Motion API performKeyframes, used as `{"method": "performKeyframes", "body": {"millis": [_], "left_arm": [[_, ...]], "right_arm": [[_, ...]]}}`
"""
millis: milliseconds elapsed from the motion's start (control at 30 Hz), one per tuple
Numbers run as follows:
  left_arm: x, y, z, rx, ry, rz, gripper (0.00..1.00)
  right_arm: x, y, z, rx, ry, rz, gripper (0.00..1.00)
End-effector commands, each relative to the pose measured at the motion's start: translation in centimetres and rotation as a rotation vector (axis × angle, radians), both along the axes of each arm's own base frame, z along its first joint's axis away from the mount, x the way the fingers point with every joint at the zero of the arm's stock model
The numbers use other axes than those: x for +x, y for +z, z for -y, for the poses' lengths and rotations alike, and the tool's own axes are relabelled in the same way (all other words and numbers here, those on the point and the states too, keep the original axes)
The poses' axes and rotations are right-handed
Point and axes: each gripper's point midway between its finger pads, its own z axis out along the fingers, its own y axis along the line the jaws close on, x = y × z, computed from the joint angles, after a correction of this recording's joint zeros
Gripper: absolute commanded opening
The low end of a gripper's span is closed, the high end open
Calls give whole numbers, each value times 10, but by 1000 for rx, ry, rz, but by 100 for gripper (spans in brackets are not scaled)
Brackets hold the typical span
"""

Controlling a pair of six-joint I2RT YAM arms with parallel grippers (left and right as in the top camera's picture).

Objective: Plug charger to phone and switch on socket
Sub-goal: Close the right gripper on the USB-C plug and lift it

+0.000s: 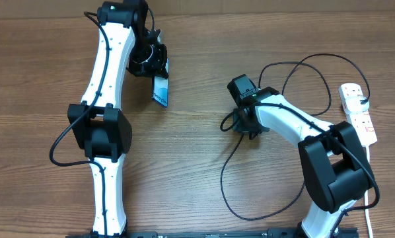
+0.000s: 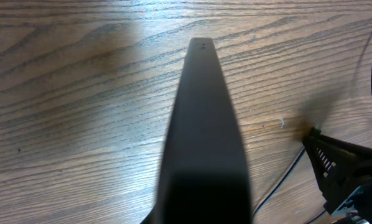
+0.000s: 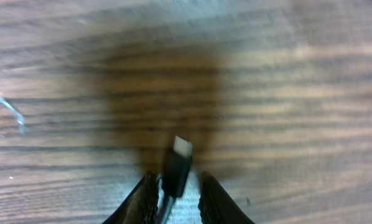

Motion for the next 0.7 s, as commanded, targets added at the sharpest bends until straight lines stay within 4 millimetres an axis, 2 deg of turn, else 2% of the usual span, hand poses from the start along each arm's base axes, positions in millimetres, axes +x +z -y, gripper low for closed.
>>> {"method": "performKeyframes", "body": {"millis": [0, 267, 467, 600, 667], "left_arm": [[0, 10, 7, -26, -2, 17, 4], [1, 10, 7, -27, -2, 23, 4], [1, 10, 7, -27, -2, 22, 4], [1, 10, 7, -27, -2, 24, 4], [2, 10, 7, -27, -2, 24, 4]], "right_arm": [[-19, -15, 5, -6, -59, -70, 23], [-13, -15, 0, 19, -58, -49, 22], [-9, -15, -2, 27, -57, -32, 15], [-6, -14, -3, 34, -57, -19, 5], [-2, -14, -5, 40, -57, -6, 7]]}}
